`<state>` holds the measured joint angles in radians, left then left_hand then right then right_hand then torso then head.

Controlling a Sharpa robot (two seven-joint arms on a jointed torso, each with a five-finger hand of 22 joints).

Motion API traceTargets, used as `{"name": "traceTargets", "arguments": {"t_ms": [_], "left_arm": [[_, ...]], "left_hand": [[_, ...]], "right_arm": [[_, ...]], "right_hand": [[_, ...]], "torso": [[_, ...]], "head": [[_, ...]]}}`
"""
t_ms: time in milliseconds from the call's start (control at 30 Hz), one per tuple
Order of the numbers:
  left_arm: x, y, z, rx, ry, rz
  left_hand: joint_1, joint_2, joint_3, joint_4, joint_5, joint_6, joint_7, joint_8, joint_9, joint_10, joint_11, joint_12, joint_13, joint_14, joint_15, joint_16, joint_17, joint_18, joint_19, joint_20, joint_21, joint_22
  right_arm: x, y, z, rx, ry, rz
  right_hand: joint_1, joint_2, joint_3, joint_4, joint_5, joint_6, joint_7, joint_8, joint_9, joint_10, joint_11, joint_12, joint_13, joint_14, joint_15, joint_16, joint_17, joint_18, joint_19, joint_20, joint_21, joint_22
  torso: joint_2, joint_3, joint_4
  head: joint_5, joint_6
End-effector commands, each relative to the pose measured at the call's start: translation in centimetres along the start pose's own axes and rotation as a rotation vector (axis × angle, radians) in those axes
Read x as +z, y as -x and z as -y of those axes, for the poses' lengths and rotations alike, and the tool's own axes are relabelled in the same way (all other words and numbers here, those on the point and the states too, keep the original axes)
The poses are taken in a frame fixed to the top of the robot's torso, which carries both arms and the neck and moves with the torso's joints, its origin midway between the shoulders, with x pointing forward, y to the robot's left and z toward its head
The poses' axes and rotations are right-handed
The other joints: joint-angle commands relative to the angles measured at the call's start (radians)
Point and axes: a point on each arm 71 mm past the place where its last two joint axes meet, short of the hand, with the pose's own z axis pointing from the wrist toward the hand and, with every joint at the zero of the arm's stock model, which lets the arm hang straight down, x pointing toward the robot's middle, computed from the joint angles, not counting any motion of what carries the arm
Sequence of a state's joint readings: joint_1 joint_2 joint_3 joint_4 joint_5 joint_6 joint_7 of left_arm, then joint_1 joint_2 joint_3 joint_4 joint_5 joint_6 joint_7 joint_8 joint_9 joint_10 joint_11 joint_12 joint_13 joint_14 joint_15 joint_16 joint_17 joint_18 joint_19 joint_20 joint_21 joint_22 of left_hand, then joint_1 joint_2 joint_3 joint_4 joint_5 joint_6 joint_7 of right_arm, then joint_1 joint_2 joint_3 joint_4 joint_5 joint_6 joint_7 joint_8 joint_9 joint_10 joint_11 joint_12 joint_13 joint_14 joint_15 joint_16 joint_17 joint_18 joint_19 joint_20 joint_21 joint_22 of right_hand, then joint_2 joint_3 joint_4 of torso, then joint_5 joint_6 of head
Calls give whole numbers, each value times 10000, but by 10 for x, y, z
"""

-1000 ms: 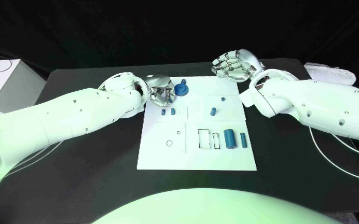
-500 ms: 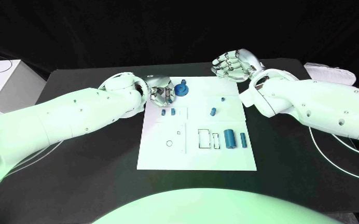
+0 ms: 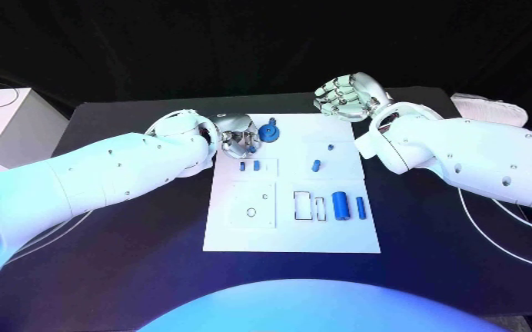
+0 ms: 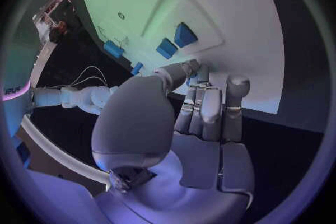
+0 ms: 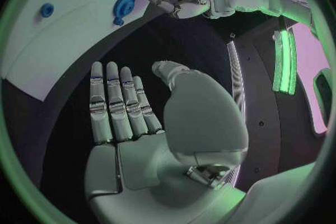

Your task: Assemble the parts on the task board

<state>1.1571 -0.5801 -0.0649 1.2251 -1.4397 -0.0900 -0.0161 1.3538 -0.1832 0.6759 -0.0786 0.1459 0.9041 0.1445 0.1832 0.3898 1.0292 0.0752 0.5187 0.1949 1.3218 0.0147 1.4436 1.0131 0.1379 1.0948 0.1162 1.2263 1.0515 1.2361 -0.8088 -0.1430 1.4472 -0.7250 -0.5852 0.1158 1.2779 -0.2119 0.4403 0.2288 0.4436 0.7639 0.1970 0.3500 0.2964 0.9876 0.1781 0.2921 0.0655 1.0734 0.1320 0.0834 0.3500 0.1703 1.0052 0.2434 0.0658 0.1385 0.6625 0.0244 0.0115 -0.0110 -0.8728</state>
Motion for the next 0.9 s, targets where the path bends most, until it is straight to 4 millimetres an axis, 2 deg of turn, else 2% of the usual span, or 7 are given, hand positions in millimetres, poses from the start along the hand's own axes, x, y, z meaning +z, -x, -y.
{"name": "traceTargets", "arguments": {"t_ms": [33, 433, 567, 667, 800, 900], "left_arm": [[1, 1, 3, -172, -187, 149], [-1, 1, 0, -184, -15, 90], [-4, 2, -5, -186, 144, 88], [-7, 3, -11, -187, 296, 103], [-10, 4, -17, -186, 469, 87], [-12, 5, -21, -185, 580, 87]], "left_hand": [[1, -58, -50, -1, 12, -71, 17, -56, -22, -57, 9, -28, 20, -72, -18, -23, -25, 19, -92, -12, -75, -20], [-18, -85, -68, 3, 10, -145, 16, -110, -50, -89, 17, -15, 42, -120, -9, -40, -105, 31, -144, -4, -117, -71], [-23, -114, -78, -4, 15, -226, -8, -170, -81, -160, 32, -16, 62, -177, 3, -60, -183, 54, -236, 7, -189, -160], [-16, -138, -80, -16, 20, -282, -23, -215, -108, -287, 67, -32, 77, -263, 29, -90, -299, 84, -366, 21, -287, -284], [-9, -165, -75, -29, 28, -377, -48, -287, -152, -518, 147, -65, 86, -383, 93, -125, -448, 98, -458, 65, -357, -358], [-16, -179, -74, -29, 28, -418, -64, -318, -172, -624, 189, -87, 83, -462, 127, -151, -564, 108, -511, 92, -395, -402]], "right_arm": [[0, -1, -1, -47, 165, -138], [0, -1, -1, -56, 143, -130], [-1, 0, 1, -129, 109, -172], [-1, 2, 3, -284, 94, -240], [-2, 5, 5, -617, 138, -351], [-2, 8, 8, -1001, 190, -470]], "right_hand": [[-30, 40, 29, -7, 31, 87, 439, -34, -14, 26, -21, -53, -14, 63, -6, -67, -9, 137, -35, -13, 11, -8], [-30, 40, 29, -7, 31, 87, 439, -34, -14, 26, -21, -53, -14, 63, -6, -67, -9, 137, -35, -13, 11, -8], [55, -4, 86, -127, 2, 93, 425, -48, -29, 31, -31, -66, -13, 85, -12, -71, -63, 140, -15, -16, 19, -69], [336, -114, 260, -478, -373, 218, 339, -15, -37, 138, -103, -77, -16, 319, -94, 18, -127, 150, 176, -86, 89, -158], [502, -182, 408, -696, -690, 417, 265, 12, -45, 193, -162, -127, -20, 539, -172, 106, -150, 151, 391, -169, 163, -200], [646, -235, 553, -904, -1019, 663, 162, 2, -68, 270, -247, -199, -22, 909, -301, 271, -122, 150, 745, -310, 315, -205]], "torso": [[6, -1, -4], [4, 1, -3], [5, 3, -8], [4, 0, -6], [-1, -2, -2], [-2, -3, -1]], "head": [[4, 2], [-5, 2], [-24, 2], [-49, 2], [-54, 2], [-62, 2]]}}
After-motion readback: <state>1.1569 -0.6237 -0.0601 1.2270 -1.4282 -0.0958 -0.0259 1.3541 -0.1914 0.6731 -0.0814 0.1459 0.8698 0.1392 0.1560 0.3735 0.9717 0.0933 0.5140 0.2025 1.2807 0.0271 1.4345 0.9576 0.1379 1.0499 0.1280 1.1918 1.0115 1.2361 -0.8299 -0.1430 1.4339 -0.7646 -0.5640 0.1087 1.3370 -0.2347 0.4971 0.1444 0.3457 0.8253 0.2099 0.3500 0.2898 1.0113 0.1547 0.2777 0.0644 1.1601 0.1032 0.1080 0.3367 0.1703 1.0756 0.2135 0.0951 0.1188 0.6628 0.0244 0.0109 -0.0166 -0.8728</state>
